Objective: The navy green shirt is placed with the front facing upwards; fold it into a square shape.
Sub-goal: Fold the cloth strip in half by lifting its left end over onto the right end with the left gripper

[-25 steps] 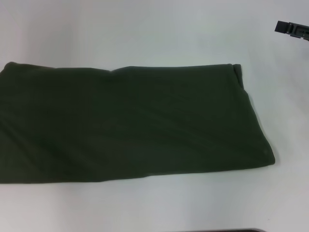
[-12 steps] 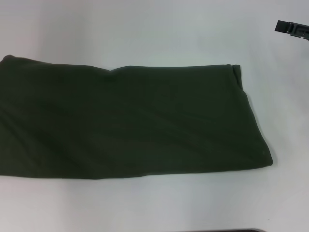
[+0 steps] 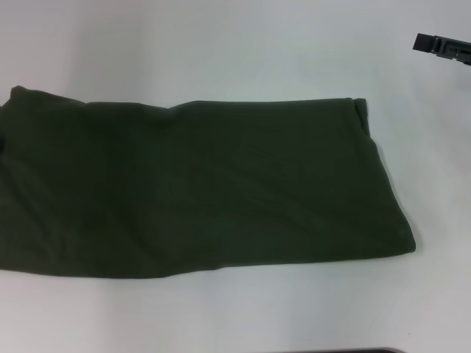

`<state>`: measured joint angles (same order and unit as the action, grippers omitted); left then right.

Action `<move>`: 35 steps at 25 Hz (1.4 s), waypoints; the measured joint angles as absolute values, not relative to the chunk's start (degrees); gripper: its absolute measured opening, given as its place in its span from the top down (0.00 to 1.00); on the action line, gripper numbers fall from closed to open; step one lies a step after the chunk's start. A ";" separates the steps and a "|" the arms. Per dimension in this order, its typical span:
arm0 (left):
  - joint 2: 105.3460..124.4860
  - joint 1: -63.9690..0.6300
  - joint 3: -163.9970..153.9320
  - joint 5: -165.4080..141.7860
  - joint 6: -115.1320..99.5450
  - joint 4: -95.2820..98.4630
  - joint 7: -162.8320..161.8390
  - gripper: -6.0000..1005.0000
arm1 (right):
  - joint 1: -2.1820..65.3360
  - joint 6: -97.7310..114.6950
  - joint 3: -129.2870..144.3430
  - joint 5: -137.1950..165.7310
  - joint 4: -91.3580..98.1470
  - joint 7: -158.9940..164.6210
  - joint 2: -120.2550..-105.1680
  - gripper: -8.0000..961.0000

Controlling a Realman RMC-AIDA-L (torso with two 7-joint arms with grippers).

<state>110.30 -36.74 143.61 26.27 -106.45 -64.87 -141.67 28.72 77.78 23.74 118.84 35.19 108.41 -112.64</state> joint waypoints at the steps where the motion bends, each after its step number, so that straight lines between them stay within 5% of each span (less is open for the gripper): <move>1: 110.30 -36.74 143.62 26.28 -106.45 -64.85 -141.67 0.96 | 28.73 77.78 23.74 118.85 35.18 108.37 -112.66 0.05; 35: 114.78 -41.59 143.85 31.79 -113.60 -70.97 -142.29 0.96 | 28.43 77.68 23.82 118.80 35.06 107.83 -112.45 0.05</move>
